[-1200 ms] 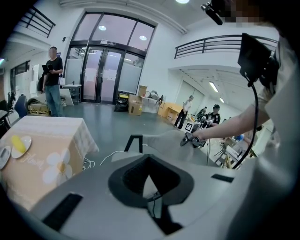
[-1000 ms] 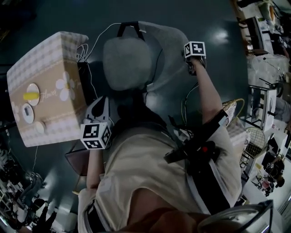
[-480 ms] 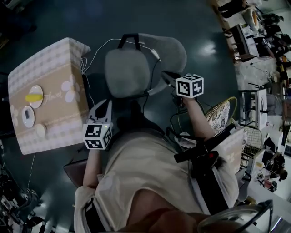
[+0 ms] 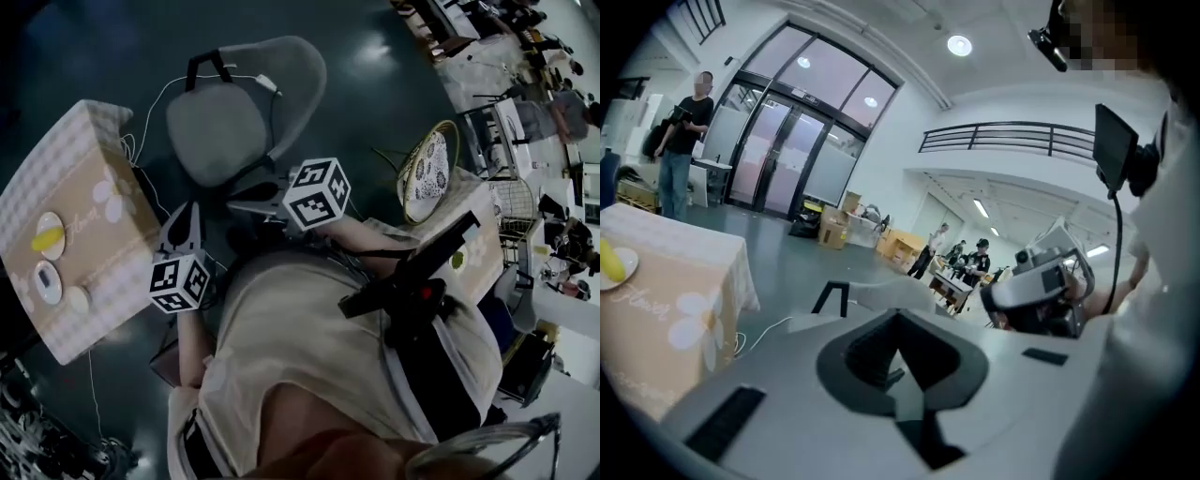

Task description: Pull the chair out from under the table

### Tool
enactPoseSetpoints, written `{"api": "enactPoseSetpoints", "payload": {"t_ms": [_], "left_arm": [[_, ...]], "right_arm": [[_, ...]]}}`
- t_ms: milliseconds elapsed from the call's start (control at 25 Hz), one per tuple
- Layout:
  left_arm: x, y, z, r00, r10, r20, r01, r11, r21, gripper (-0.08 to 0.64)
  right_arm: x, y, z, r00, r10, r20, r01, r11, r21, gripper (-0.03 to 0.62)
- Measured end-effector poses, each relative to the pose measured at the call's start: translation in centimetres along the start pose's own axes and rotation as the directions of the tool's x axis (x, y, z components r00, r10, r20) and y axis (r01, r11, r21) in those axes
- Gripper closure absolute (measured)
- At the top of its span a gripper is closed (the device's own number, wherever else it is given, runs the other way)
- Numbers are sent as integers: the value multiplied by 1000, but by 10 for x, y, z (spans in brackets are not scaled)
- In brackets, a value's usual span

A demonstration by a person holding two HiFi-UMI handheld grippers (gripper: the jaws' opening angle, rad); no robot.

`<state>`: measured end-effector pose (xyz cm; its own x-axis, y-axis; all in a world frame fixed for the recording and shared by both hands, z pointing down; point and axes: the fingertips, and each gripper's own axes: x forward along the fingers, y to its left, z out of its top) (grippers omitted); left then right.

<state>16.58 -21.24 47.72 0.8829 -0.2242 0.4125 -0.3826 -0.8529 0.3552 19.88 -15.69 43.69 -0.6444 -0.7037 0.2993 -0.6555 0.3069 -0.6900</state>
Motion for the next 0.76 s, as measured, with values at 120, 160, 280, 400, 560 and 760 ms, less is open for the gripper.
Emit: {"api": "enactPoseSetpoints", "payload": {"t_ms": [120,160,280,400,560,760], "left_arm": [[-3,-8,8,1000,-11,14,11,1000,7,552],[-3,-13,11,1000,-21,18,21,1000,8,552],[2,-32,11,999,-48,9,48,999,17,552],[29,-52,11,997,-74,-5,74,996,46,552],[75,-109,12,991,-131,-13,131,990,53,552],[130,-212,36,970,-244,-15,244,964,104,552]], "right_arm": [[-6,25,12,996,88,32,-87,996,-19,581],[-10,31,13,994,106,41,-105,994,-29,581],[-26,42,7,986,153,69,-151,988,-32,581],[-51,37,-3,979,176,101,-175,984,-22,581],[-113,16,-9,975,152,162,-150,988,-22,581],[-211,9,0,960,124,251,-109,991,-73,581]]}}
